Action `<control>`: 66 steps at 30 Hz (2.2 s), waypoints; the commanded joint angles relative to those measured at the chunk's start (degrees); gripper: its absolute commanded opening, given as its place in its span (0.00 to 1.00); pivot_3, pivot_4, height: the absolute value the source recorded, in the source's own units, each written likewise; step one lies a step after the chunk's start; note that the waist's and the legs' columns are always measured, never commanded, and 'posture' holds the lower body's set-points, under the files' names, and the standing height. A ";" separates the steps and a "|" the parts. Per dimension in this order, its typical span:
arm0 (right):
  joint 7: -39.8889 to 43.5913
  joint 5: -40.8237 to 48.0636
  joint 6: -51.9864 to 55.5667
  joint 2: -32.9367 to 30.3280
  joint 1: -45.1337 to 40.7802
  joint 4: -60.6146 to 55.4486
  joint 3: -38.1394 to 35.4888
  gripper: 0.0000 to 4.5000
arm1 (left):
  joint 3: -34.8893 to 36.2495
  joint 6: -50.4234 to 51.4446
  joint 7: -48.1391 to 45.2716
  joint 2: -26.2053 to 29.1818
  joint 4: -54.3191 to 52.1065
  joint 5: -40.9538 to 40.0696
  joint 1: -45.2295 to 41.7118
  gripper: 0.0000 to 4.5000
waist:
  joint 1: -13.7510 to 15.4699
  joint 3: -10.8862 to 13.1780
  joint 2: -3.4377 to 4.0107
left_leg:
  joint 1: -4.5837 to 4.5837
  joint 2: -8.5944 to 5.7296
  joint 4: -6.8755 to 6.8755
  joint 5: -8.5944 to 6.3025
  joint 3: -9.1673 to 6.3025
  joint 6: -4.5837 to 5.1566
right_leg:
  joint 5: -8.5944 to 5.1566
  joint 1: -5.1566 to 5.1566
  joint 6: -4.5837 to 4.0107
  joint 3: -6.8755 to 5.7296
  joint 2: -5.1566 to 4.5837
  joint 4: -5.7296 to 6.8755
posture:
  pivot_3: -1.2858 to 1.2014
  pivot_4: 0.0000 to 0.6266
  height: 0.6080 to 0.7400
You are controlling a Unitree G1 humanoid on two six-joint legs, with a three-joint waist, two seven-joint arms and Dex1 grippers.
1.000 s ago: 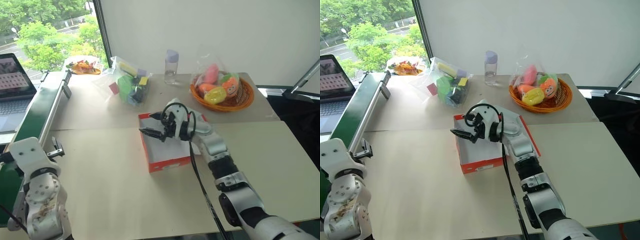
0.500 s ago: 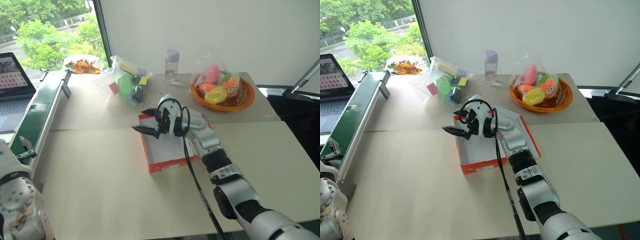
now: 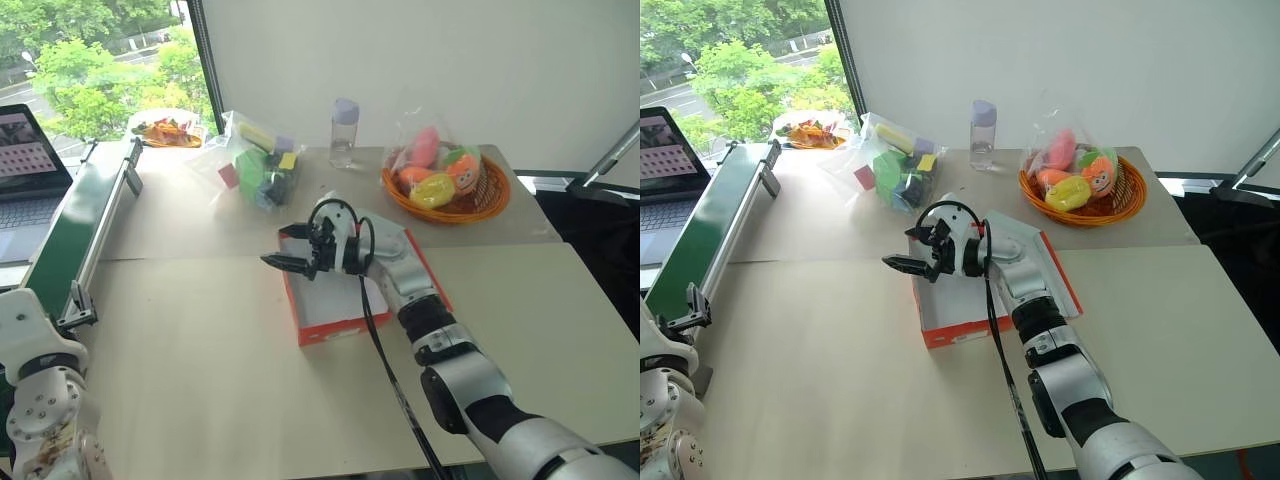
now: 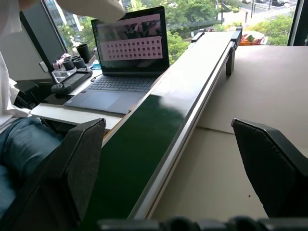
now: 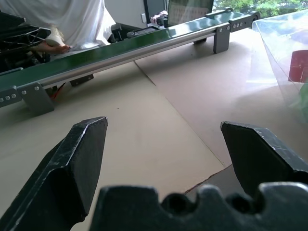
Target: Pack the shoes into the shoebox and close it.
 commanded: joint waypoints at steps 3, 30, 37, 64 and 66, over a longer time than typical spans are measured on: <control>0.28 -0.49 -2.86 -0.69 -1.83 -0.63 -0.89 0.99 | -0.82 -0.58 -2.44 1.19 -0.94 -2.01 0.31 1.00 | -0.06 0.00 0.00 | 0.00 0.00 0.00 0.01 0.01 0.01 | 0.00 0.00 0.00 0.00 0.01 0.00 | 0.52 0.24 1.00; 4.68 0.50 -2.42 -3.76 0.84 -9.24 1.19 0.99 | 5.01 -5.38 -3.60 8.42 12.66 -5.68 -2.20 1.00 | -0.01 0.00 0.00 | 0.00 0.03 -0.04 0.01 0.07 0.02 | -0.02 -0.02 -0.02 -0.01 0.03 -0.03 | 0.52 0.24 1.00; 9.39 2.72 2.66 -4.02 2.81 -14.75 2.74 0.99 | 8.29 -11.28 -6.45 11.48 20.78 -6.39 -1.59 1.00 | 0.02 0.00 0.00 | 0.02 0.07 -0.05 0.00 -0.05 0.00 | -0.02 -0.03 -0.04 -0.02 0.00 -0.04 | 0.52 0.24 1.00; -1.75 -3.13 1.32 -2.32 4.43 -15.43 3.68 0.99 | 7.60 -16.82 -16.64 24.76 47.24 -10.84 -9.20 1.00 | 0.02 0.00 0.01 | 0.02 0.03 -0.22 -0.17 -0.19 -0.29 | -0.03 -0.12 -0.06 -0.08 -0.18 -0.06 | 0.52 0.24 1.00; -1.75 -3.14 1.71 -2.47 4.53 -15.77 3.66 0.99 | 6.97 -15.14 -17.68 24.90 48.76 -11.49 -9.45 1.00 | 0.01 0.00 0.01 | 0.03 0.03 -0.23 -0.17 -0.19 -0.29 | -0.03 -0.12 -0.06 -0.08 -0.18 -0.06 | 0.52 0.24 1.00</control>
